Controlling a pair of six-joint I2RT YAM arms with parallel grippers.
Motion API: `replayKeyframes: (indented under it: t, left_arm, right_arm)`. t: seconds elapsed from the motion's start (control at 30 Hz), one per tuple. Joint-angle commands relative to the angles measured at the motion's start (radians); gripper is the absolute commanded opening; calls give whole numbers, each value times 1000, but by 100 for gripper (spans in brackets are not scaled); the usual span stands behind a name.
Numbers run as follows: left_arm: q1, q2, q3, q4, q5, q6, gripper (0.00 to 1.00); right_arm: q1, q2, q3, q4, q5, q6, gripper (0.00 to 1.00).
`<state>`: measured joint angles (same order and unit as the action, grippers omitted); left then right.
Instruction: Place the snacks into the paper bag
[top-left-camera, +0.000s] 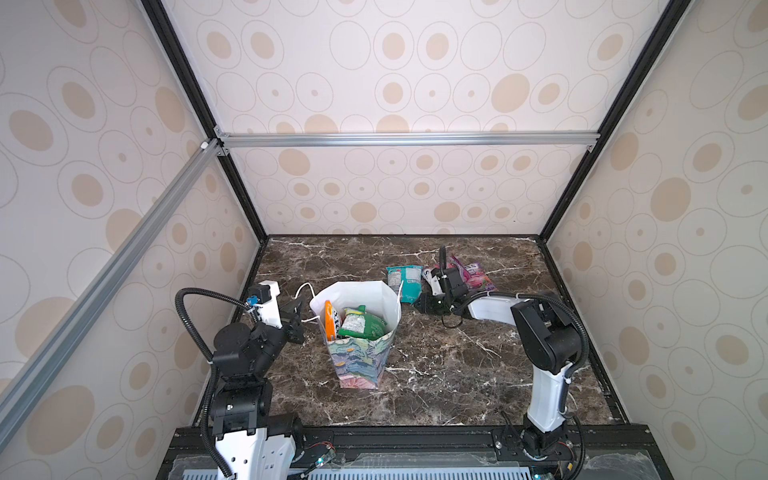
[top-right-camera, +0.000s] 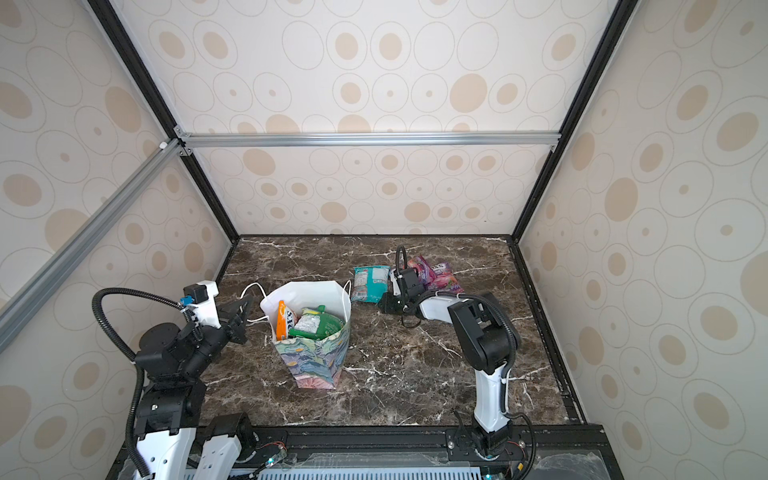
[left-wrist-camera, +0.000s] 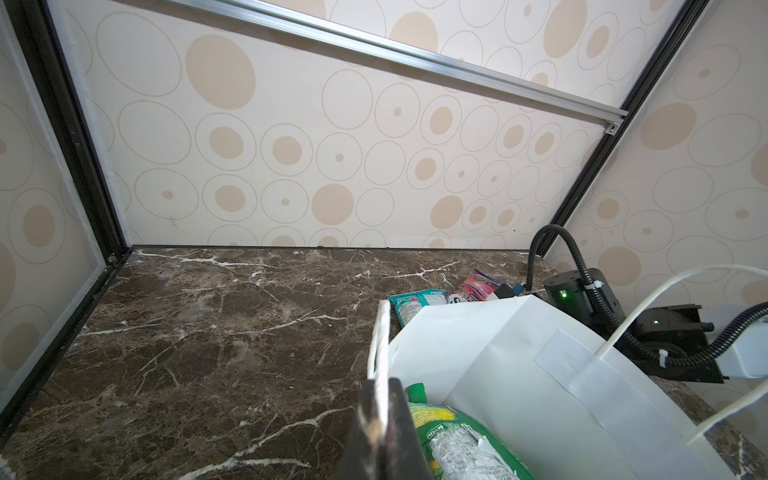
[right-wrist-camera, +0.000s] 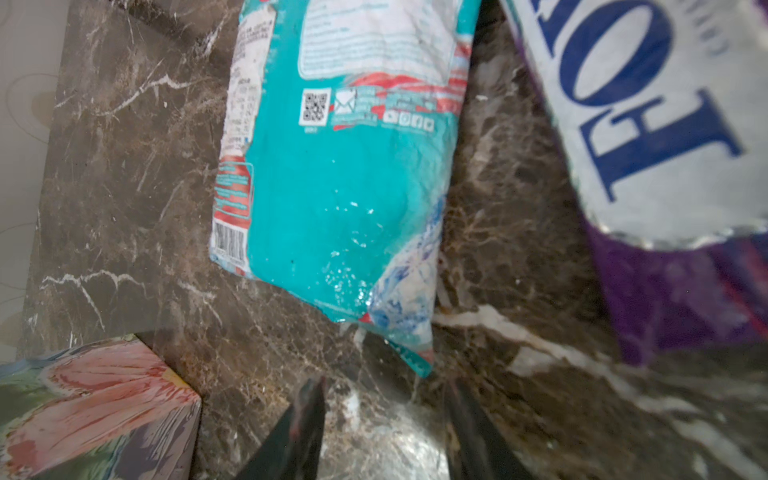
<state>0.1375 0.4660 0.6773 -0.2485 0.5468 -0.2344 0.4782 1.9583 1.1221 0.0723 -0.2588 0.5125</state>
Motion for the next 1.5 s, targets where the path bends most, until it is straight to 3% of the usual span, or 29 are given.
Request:
replayKeyframes:
  t: [0.0, 0.17, 0.47, 0.6, 1.13, 1.47]
  left_arm:
    - [-1, -8, 1, 8, -6, 25, 0]
    - [-1, -9, 1, 4, -13, 27, 0]
    - [0, -10, 1, 5, -22, 29, 0]
    - [-1, -12, 2, 3, -27, 28, 0]
    - [-1, -17, 2, 1, -31, 30, 0]
    - [-1, -18, 1, 3, -26, 28, 0]
  right_arm:
    - [-1, 20, 19, 16, 5, 14, 48]
    - [-1, 40, 19, 42, -13, 34, 44]
    - [-1, 48, 6, 72, 10, 60, 23]
    - [-3, 41, 5, 72, 28, 69, 0]
    - [-12, -147, -106, 56, 42, 35, 0]
    - [-12, -344, -135, -87, 90, -46, 0]
